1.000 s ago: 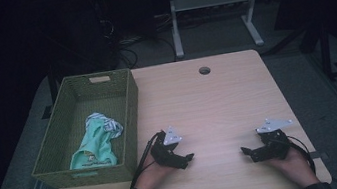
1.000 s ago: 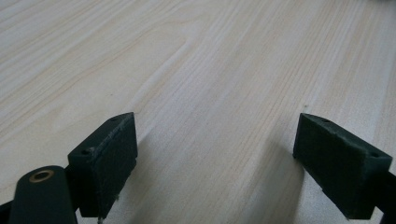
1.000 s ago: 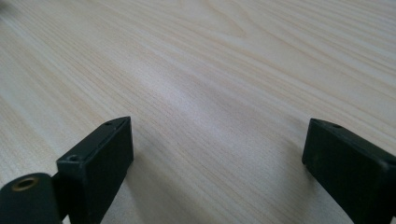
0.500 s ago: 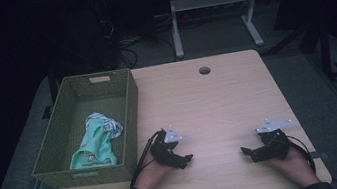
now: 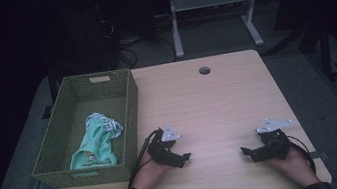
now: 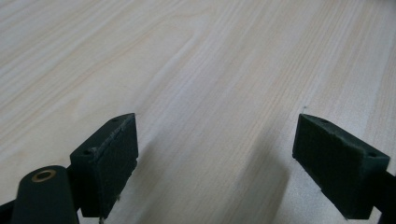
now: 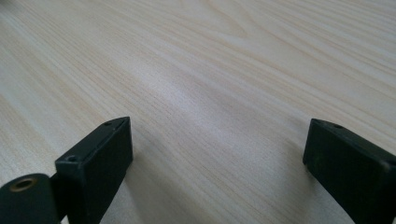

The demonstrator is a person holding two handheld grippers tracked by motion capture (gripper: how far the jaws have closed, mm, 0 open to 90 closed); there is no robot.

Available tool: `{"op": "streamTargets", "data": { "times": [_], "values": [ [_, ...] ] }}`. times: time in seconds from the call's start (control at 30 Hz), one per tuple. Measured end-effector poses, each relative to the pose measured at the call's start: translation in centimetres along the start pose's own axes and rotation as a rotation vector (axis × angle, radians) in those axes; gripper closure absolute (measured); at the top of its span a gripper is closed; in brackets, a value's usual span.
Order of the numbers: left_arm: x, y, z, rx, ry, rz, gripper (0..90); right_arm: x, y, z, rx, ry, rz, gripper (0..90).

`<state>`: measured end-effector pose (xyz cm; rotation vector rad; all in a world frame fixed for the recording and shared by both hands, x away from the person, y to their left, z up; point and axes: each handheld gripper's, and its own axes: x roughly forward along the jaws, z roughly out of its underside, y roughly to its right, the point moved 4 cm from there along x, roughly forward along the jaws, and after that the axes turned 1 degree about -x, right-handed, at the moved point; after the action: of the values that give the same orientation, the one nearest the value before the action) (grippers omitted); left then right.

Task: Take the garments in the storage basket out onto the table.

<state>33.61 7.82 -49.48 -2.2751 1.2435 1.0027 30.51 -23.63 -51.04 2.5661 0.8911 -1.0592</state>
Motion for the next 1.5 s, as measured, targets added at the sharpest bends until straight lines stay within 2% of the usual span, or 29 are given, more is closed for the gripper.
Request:
{"op": "streamTargets", "data": {
  "times": [0.33,0.6,1.0,1.5],
  "values": [
    [-0.8,-0.6,0.0,-0.027,0.020,-0.001,13.7,0.0,0.0,0.0,0.000,0.000,0.000,7.8],
    [-1.1,-0.6,-0.3,-0.020,0.024,0.003,13.8,0.0,0.0,0.0,-0.001,0.000,0.000,7.7],
    [-1.7,-0.4,-0.7,-0.033,0.037,0.029,14.0,0.0,0.0,0.0,-0.001,0.000,-0.001,7.7],
    [-2.1,-0.3,-1.0,-0.026,0.033,0.027,14.0,0.0,0.0,0.0,-0.001,0.000,-0.001,7.7]
  ]
}}
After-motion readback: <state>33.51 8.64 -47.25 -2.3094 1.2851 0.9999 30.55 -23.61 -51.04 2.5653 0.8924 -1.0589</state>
